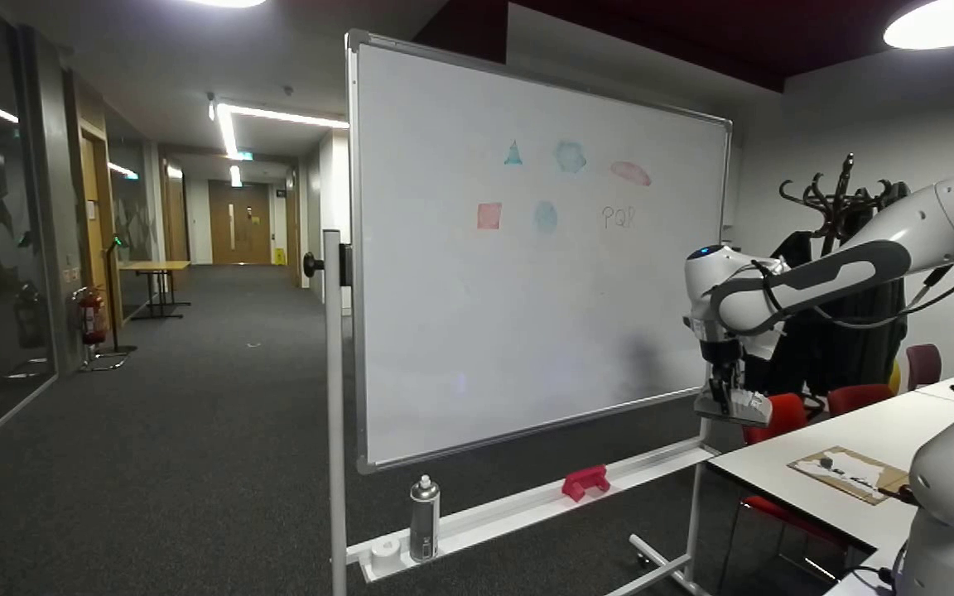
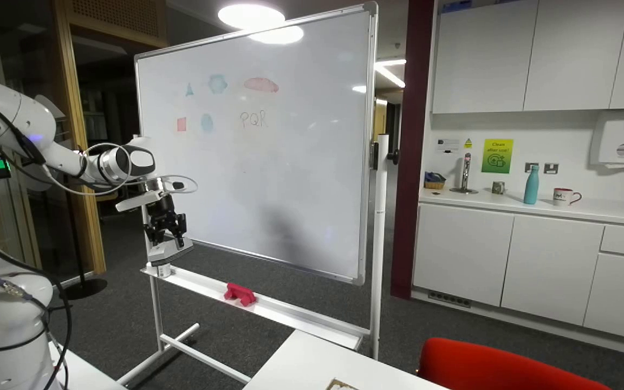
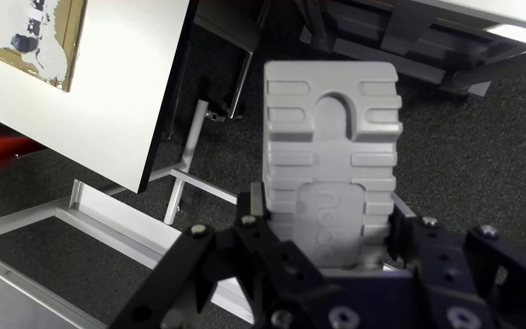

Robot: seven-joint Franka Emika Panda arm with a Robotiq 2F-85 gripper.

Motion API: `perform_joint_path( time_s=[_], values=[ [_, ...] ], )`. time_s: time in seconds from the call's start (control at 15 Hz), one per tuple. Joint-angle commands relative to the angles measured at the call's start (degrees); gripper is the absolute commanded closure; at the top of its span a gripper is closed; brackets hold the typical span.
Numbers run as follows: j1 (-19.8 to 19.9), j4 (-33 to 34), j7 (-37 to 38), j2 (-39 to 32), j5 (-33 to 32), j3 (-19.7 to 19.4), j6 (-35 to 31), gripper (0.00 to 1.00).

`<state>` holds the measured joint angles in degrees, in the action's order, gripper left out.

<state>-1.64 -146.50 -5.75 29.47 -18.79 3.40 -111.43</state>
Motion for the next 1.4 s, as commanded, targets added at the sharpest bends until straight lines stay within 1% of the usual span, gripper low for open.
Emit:
perform_joint_path(
  time_s=[0.0,0.53,0.6,0.87,1.07,1.2,1.33],
  values=[
    [-0.36,0.09,0.12,-0.03,-0.12,-0.3,0.16,0.41],
    [-0.36,0.09,0.12,-0.03,-0.12,-0.3,0.16,0.41],
    [-0.36,0.09,0.12,-0.03,-0.12,-0.3,0.16,0.66],
    [-1.07,2.99,1.49,-0.18,1.33,0.67,1.47,0.66],
    [-2.34,5.37,1.51,0.24,3.6,1.01,2.1,0.66],
    [-3.2,7.16,1.41,0.03,5.61,1.14,1.57,0.66],
    [-4.0,8.15,1.02,0.45,7.2,1.08,-0.74,0.66]
  ],
)
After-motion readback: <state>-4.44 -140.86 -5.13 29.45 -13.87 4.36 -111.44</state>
